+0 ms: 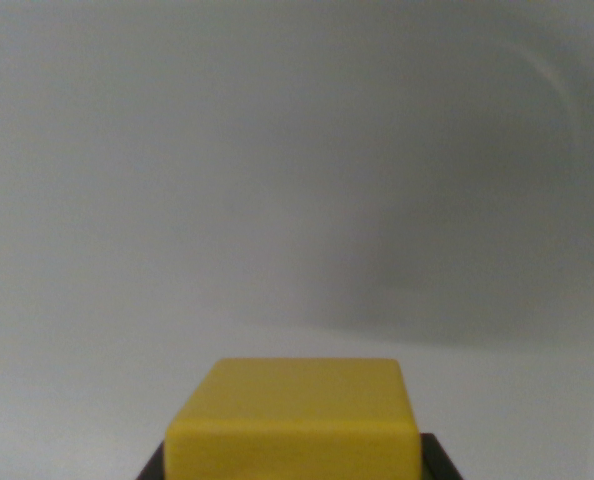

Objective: Pick yellow cube

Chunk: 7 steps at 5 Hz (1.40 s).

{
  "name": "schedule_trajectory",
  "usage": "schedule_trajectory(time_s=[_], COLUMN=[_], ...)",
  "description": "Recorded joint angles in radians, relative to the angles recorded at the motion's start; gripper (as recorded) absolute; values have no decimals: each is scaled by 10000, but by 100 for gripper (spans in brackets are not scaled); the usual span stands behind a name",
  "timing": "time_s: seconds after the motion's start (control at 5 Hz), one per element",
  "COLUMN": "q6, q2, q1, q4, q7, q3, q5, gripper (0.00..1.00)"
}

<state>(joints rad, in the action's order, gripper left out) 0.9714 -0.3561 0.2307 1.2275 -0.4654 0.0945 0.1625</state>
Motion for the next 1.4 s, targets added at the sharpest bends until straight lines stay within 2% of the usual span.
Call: schedule_trajectory(time_s=[0.2, 0.4, 0.6, 0.8, 1.0, 1.2, 1.4], q6=[0, 422, 422, 863, 863, 1320, 1320], q2=[0, 130, 130, 266, 266, 407, 407], q1=[0, -2, -2, -3, -3, -5, -5], q4=[0, 295, 295, 604, 604, 923, 923], q7=[0, 53, 53, 108, 108, 165, 165], q3=[0, 13, 13, 27, 27, 41, 41], q5=[0, -37, -37, -76, -76, -116, -116], gripper=[100, 100, 100, 100, 100, 100, 100])
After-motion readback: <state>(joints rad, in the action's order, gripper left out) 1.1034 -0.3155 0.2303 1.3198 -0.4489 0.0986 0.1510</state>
